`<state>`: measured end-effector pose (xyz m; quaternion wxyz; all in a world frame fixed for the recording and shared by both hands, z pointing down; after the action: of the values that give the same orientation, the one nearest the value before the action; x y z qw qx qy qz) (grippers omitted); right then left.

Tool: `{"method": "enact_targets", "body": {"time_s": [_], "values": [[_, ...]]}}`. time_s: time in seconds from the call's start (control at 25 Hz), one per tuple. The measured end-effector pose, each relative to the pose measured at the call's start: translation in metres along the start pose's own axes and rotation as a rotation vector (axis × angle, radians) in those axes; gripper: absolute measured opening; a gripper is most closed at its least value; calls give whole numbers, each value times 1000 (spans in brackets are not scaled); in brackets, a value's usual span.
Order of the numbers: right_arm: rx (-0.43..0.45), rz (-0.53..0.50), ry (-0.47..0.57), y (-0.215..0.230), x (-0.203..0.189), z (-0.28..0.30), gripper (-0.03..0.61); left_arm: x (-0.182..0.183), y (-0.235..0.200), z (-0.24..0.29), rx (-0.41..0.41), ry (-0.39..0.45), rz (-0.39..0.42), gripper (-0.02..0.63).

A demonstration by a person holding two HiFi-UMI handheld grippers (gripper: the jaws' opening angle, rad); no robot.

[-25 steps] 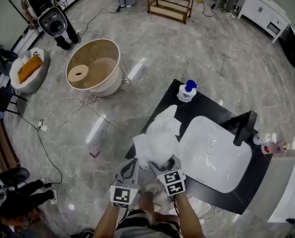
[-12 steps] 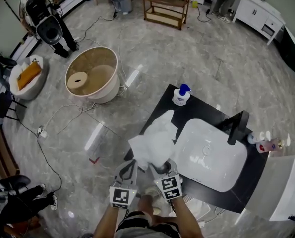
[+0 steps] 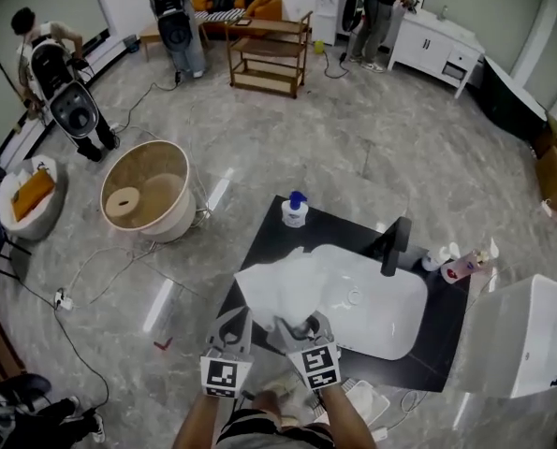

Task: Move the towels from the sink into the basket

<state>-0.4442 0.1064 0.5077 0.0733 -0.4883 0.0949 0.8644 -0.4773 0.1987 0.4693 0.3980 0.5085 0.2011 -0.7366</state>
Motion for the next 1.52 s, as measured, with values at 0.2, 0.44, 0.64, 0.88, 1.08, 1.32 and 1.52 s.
{"method": "enact_targets", "body": {"time_s": [0.2,0.44,0.64,0.88,1.08,1.32,1.52], "values": [[-132,14,64,31,22,-52,192,34,26,4,-78,54,59,9],[-321,57,126,72,32,-127,192,77,67,11,-188,125,127,9],[-486,102,163,105,22,-194,192,110,121,20,-313,187,179,9],[-695,156,195,133,-3,-281,192,137,207,28,-514,243,247,9],[-858,202,200,137,-23,-349,192,154,276,21,-688,285,297,9],[-1066,271,186,127,-60,-426,192,160,355,5,-896,321,354,9],[-1219,342,173,106,-93,-480,192,154,408,-17,-1044,334,397,9]]}}
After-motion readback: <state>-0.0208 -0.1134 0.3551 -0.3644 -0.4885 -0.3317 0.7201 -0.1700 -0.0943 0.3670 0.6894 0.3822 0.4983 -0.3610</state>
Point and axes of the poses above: the fingertips, and each gripper's own axes: z forward along the fingers, y to its right, x out of its top, the point moved 2 cm from there along -z, backward along the fingers, and after that the axes turned 7 degrees about -y, right-handed, at the moved point
